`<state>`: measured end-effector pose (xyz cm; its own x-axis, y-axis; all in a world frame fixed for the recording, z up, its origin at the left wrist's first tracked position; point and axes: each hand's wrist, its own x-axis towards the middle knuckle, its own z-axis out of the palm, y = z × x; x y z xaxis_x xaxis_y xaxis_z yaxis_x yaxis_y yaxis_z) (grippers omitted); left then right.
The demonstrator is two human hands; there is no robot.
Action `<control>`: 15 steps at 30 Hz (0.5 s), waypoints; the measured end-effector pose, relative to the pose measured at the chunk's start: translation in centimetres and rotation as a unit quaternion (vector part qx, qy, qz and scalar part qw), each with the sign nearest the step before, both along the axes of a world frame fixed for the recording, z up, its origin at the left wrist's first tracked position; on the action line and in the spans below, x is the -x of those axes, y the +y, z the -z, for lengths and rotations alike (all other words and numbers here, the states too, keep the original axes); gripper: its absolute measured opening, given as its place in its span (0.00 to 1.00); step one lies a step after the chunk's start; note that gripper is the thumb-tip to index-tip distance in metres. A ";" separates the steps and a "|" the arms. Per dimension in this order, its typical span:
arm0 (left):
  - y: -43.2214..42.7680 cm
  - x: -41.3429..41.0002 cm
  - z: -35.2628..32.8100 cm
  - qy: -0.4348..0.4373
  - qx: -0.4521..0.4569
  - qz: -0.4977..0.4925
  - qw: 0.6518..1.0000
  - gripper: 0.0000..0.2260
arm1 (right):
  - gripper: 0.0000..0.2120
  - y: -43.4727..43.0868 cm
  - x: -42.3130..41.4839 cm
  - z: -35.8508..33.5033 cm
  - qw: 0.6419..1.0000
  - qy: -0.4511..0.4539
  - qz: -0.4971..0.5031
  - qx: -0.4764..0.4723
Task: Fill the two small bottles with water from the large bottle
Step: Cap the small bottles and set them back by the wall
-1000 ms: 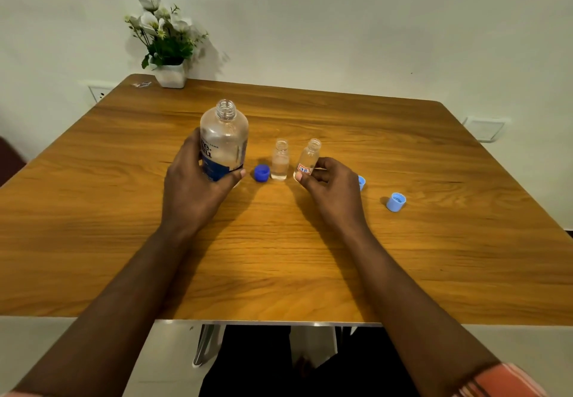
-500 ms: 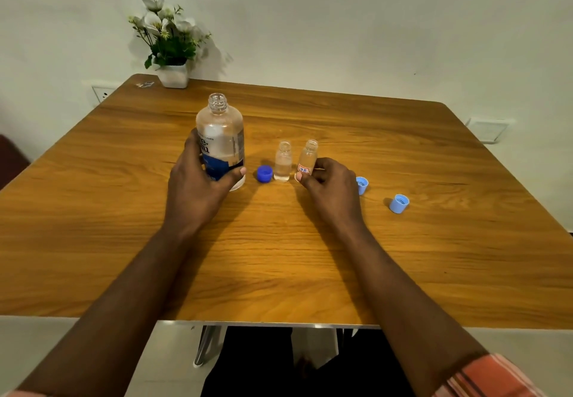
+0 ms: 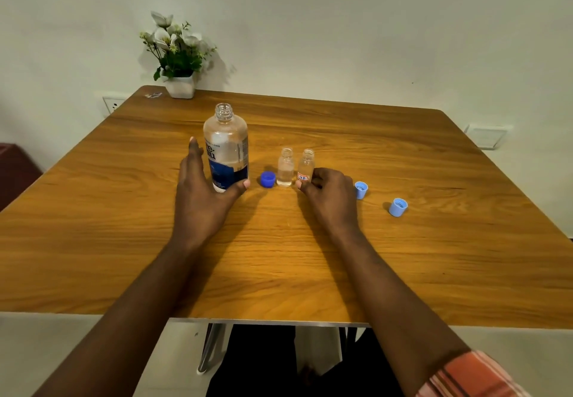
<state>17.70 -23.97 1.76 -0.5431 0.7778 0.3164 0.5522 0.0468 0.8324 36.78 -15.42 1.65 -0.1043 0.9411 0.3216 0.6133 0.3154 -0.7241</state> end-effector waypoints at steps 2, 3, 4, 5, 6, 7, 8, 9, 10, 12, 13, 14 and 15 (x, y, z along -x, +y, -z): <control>-0.8 -0.7 0.0 0.001 -0.012 -0.022 1.000 0.48 | 0.12 -0.1 0.0 0.0 1.000 -0.004 0.001 0.006; -1.2 -1.1 0.0 -0.002 -0.023 -0.034 0.999 0.47 | 0.12 -0.1 -0.1 0.0 1.000 -0.006 0.002 0.009; -1.7 -1.5 0.0 -0.008 -0.034 -0.045 0.998 0.44 | 0.13 -0.1 -0.2 0.0 1.000 -0.005 0.002 0.011; -2.1 -1.9 0.0 -0.016 -0.045 -0.054 0.997 0.41 | 0.14 -0.2 -0.3 0.0 1.000 -0.001 0.003 0.009; -2.5 -2.3 0.0 -0.023 -0.055 -0.060 0.996 0.38 | 0.18 -0.3 -0.4 0.0 1.000 0.004 0.007 0.008; -2.9 -2.7 0.0 -0.026 -0.063 -0.061 0.996 0.34 | 0.21 -0.4 -0.6 0.0 1.000 0.010 0.013 0.009; -3.2 -3.1 0.1 -0.023 -0.068 -0.056 0.996 0.31 | 0.22 -0.6 -0.8 -0.1 1.000 0.016 0.018 0.009; -3.5 -3.5 0.1 -0.016 -0.070 -0.044 0.996 0.27 | 0.21 -0.8 -0.9 0.0 0.999 0.022 0.023 0.003; -3.7 -3.9 0.1 -0.006 -0.067 -0.027 0.997 0.24 | 0.18 -1.0 -1.2 -0.1 0.999 0.026 0.026 -0.007; -3.9 -4.5 0.2 0.023 -0.053 0.009 0.998 0.18 | 0.14 -1.6 -1.6 -0.1 0.999 0.035 0.034 -0.023; -3.9 -4.8 0.2 0.037 -0.043 0.024 0.998 0.16 | 0.13 -1.9 -1.8 -0.1 0.998 0.041 0.038 -0.026; -3.8 -5.2 0.2 0.048 -0.033 0.036 0.998 0.15 | 0.12 -2.2 -2.1 -0.1 0.998 0.046 0.043 -0.027; -3.7 -5.6 0.2 0.055 -0.024 0.046 0.997 0.14 | 0.11 -2.5 -2.4 -0.1 0.997 0.050 0.046 -0.029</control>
<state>23.30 -27.72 1.60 -0.4305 0.8051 0.4079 0.6402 -0.0462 0.7668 39.18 -17.95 1.77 0.0163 0.9250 0.3797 0.5671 0.3042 -0.7654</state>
